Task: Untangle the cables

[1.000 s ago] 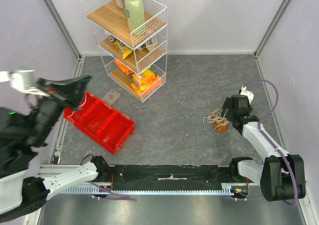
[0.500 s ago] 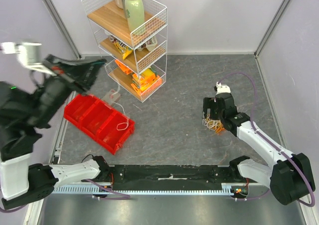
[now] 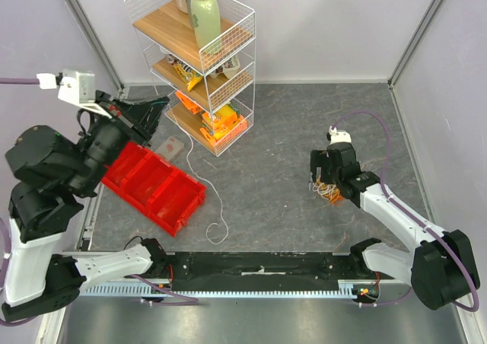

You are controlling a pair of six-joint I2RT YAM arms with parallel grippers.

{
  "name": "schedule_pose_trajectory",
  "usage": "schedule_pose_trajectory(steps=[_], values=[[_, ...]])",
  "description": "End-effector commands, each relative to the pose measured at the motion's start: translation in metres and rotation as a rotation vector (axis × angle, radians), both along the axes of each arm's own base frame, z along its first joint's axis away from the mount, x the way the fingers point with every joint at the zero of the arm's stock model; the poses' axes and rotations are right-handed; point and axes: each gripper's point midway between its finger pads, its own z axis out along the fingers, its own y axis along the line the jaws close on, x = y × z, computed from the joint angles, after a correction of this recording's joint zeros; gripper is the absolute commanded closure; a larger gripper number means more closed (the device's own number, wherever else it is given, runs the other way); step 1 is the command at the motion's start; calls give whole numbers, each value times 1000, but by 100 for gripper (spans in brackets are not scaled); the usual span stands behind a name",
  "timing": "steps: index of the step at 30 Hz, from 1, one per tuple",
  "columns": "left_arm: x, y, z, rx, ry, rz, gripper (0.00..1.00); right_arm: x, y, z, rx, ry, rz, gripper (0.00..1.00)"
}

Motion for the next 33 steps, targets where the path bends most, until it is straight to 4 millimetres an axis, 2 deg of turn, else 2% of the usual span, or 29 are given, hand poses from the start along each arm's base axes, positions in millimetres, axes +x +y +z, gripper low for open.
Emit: schedule_pose_trajectory(steps=[1, 3, 5, 10, 14, 17, 20, 24, 33], values=[[11, 41, -2, 48, -35, 205, 98, 4, -3, 4, -8, -34, -3, 7], [13, 49, -3, 61, -38, 243, 98, 4, 0, 3, 3, -31, 3, 7], [11, 51, 6, 53, -68, 247, 98, 5, 2, 3, 11, -32, 5, 7], [-7, 44, 59, 1, -168, 143, 98, 5, 2, 2, 13, -31, 3, 7], [-24, 46, 102, -46, -268, 86, 98, 5, 4, 0, 17, -28, 6, 7], [-29, 50, 121, -58, -319, 88, 98, 5, 5, -2, 23, -21, 11, 7], [-28, 53, 129, -64, -345, 110, 98, 5, 6, -4, 20, -17, 14, 7], [-10, 61, 118, 25, -334, 226, 98, 5, 5, -6, 16, -10, 14, 7], [29, 79, 33, 219, -221, 477, 98, 1, 2, -13, 1, 1, 15, 7]])
